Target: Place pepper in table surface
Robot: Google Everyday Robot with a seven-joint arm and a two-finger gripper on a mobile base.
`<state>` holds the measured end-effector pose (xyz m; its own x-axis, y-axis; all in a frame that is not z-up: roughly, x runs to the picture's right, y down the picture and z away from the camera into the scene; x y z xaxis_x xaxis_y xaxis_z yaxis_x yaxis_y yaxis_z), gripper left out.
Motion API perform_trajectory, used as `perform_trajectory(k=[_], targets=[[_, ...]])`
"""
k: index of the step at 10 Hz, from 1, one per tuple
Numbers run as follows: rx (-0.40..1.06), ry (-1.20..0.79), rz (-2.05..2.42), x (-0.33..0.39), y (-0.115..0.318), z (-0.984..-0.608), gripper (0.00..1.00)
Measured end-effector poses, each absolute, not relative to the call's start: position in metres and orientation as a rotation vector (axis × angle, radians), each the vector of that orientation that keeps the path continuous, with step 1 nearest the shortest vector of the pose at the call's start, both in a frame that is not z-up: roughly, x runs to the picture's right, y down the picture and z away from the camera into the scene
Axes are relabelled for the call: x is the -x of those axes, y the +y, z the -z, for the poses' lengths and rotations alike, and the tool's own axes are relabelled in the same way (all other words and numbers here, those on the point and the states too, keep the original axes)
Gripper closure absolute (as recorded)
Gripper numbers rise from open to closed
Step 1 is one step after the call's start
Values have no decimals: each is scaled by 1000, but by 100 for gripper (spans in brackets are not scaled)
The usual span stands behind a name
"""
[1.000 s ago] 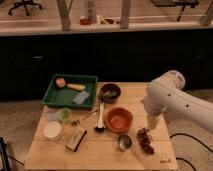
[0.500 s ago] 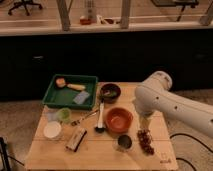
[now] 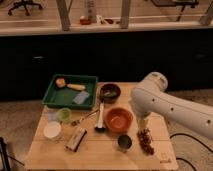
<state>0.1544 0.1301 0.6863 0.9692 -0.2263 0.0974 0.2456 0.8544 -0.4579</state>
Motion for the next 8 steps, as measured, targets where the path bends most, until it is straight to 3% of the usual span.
perform_trajectory(k=[8], targets=[[501,-71,295,-103,77,-721,20]])
